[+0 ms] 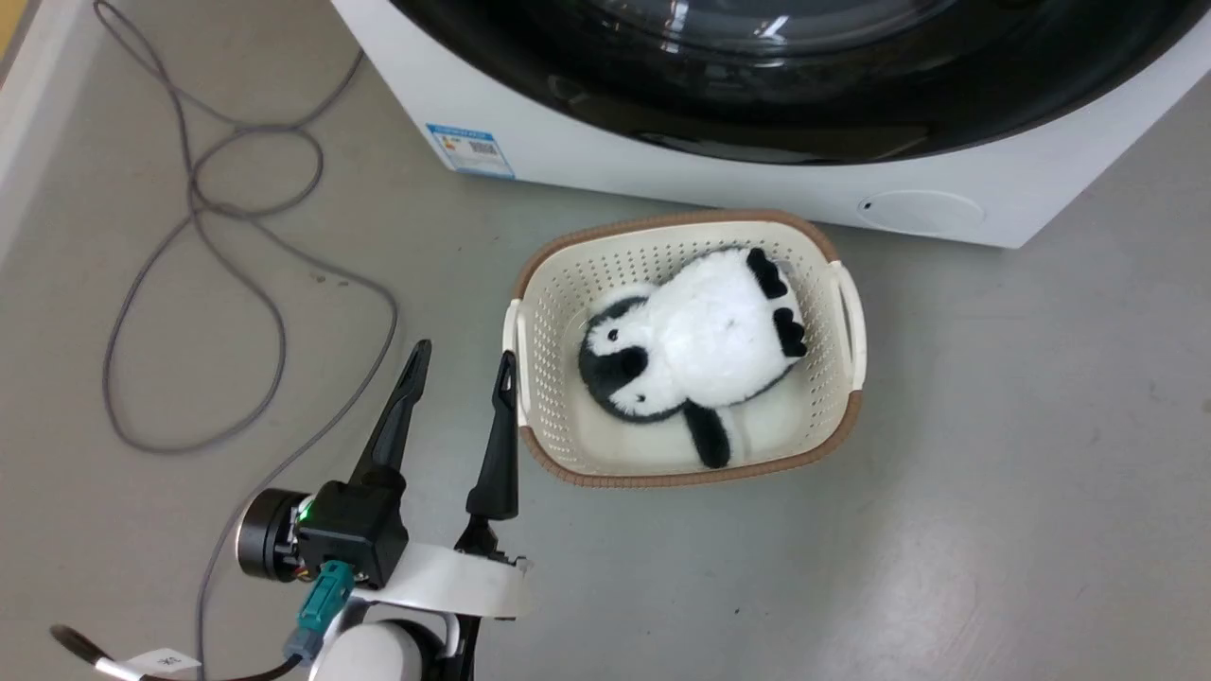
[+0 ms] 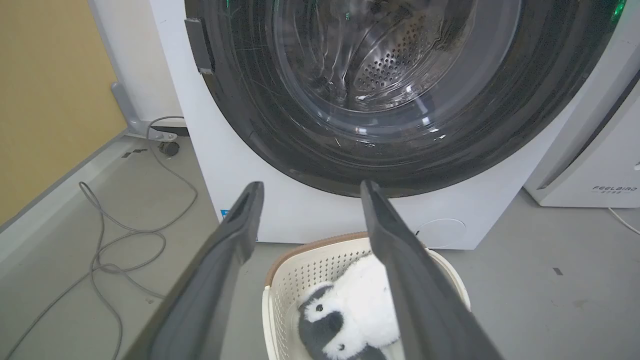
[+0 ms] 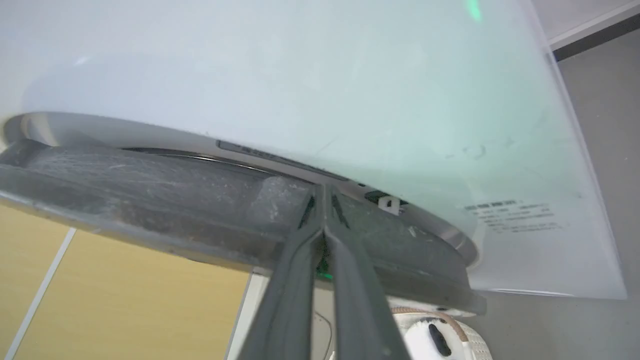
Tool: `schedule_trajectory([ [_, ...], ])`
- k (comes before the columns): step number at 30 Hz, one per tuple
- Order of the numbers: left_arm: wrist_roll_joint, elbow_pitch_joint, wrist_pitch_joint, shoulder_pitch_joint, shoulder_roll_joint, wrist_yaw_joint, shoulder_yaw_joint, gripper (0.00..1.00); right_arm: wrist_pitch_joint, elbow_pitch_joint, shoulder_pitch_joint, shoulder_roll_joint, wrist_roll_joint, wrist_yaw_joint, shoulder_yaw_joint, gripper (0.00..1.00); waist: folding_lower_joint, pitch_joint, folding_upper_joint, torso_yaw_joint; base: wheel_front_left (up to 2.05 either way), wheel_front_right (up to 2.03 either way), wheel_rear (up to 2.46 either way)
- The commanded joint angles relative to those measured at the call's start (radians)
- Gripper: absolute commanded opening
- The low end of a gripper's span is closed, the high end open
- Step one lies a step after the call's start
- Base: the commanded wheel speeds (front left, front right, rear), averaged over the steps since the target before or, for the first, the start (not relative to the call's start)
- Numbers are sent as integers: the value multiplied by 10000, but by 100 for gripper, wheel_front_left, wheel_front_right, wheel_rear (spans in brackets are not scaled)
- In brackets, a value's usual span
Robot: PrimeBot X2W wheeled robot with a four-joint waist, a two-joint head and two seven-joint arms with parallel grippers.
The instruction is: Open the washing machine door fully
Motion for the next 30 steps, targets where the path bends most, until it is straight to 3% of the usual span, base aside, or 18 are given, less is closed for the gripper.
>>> schedule_trajectory([
  [1,-112,-46,-105,-221,10,56,-66,100,244,261,-461,-108,254,-3,-128,0,-1,108,0,79,0,0,0],
  [11,-231,-9,-228,-378,10,108,-265,100,1827,1284,-1421,94,431,-4,-673,0,-1,408,0,286,0,0,0],
  [30,-172,161,-228,-66,10,42,-132,100,2861,537,572,572,102,-4,-1296,0,-1,-732,0,201,0,0,0],
])
